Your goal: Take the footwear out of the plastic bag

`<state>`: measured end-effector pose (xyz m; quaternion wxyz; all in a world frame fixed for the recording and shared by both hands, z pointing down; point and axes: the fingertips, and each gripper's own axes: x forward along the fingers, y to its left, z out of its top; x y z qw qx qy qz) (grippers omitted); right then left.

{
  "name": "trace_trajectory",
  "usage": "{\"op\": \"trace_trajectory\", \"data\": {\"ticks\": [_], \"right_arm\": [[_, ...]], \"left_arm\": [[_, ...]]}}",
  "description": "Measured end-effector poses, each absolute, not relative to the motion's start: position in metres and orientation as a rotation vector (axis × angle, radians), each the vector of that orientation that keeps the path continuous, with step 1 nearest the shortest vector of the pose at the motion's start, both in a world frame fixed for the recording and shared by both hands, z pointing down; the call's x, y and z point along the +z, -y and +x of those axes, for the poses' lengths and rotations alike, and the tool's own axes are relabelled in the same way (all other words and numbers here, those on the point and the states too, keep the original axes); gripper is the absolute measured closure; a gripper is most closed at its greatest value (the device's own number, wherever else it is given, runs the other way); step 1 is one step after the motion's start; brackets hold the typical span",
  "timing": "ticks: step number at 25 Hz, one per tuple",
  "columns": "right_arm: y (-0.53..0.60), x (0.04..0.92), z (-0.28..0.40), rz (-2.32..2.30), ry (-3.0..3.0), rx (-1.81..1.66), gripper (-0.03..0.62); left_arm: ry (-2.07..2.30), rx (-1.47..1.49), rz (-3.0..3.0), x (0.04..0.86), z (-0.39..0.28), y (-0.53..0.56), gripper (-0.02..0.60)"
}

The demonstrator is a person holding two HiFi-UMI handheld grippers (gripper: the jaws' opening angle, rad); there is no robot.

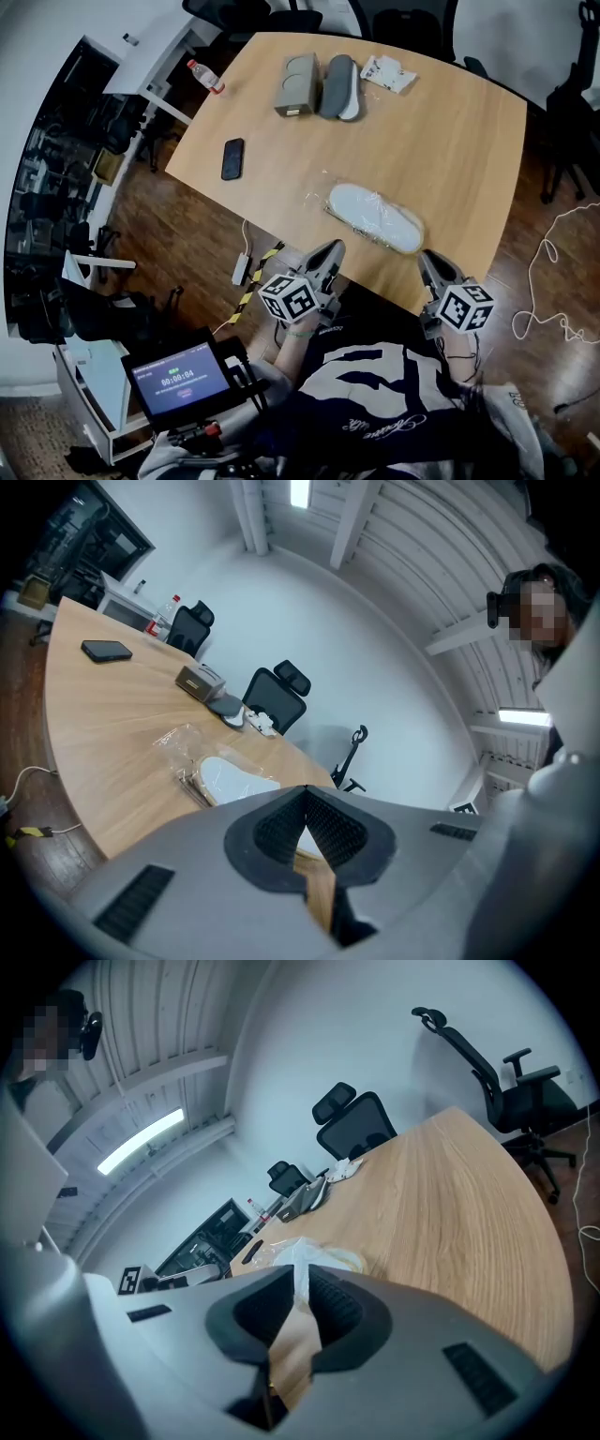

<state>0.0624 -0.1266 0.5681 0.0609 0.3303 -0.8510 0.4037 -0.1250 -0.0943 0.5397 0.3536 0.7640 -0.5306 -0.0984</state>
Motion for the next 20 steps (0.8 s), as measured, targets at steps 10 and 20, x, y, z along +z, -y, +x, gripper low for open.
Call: {"op": "trace_trajectory", "data": {"ticks": [10,20], "right_arm": [[0.177,0.585,0.061,1.221,2.455,1.275,0.541],[0.199,0.637,0.071,1.132,2.338,1.338,0.403]], "left_arm": [[1.363,-0.119,1.991,0.554,-0.192,0.175,0.561],[1.211,-0.045,1.899,0.612,-0.199,0.217,0.532]]}}
